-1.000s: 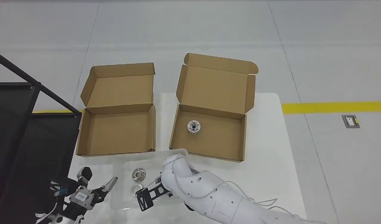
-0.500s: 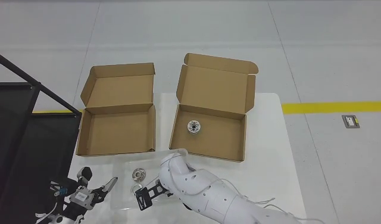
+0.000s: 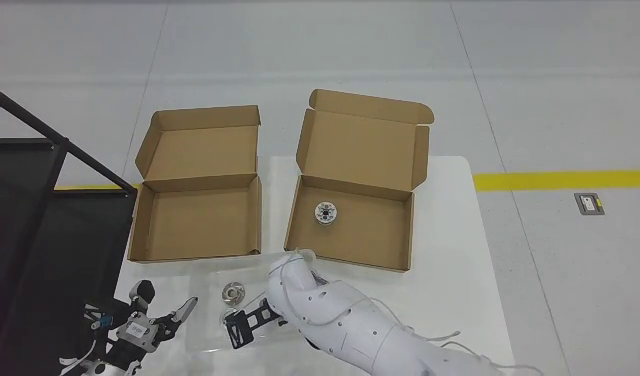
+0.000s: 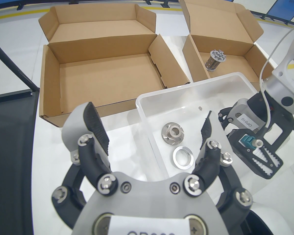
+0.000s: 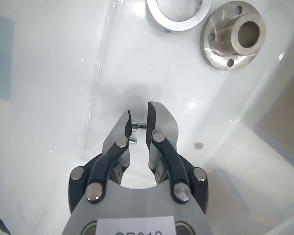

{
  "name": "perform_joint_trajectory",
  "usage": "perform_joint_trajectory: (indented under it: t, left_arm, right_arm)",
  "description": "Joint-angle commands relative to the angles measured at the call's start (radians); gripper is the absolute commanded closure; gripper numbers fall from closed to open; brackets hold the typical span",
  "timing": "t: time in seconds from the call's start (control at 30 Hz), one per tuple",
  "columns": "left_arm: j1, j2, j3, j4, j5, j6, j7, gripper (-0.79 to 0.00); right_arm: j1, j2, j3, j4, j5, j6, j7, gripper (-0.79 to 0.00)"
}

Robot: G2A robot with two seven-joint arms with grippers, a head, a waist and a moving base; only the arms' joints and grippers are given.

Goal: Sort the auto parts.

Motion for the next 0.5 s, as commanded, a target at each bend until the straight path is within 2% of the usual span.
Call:
perform_joint_trajectory:
  t: [0.0, 0.1, 0.2, 0.33, 0.47]
  left_arm:
    - [0.0, 0.0, 0.0, 0.0, 0.0, 0.0, 0.0, -0.785]
    - [0.0, 0.0, 0.0, 0.0, 0.0, 0.0, 0.0, -0.785]
    - [0.0, 0.0, 0.0, 0.0, 0.0, 0.0, 0.0, -0.785]
    - [0.0, 0.0, 0.0, 0.0, 0.0, 0.0, 0.0, -0.785]
    - [0.0, 0.0, 0.0, 0.0, 0.0, 0.0, 0.0, -0.785]
  right_arm:
    - [0.0, 0.008, 0.006, -0.02, -0.015, 0.01, -0.029, 0.0]
    - [-0.006, 0.033, 0.032, -0.063, -0.042, 0.054, -0.096, 0.0]
    - [-0.027, 0.08, 0.075, -0.132, -0.093, 0.13, -0.208, 0.0]
    - [-0.108, 0.181, 0.15, -0.287, -0.241, 0.251, -0.428, 0.0]
    - [-0.262, 0.303, 0.281, -0.501, -0.403, 0.35, -0.638, 0.0]
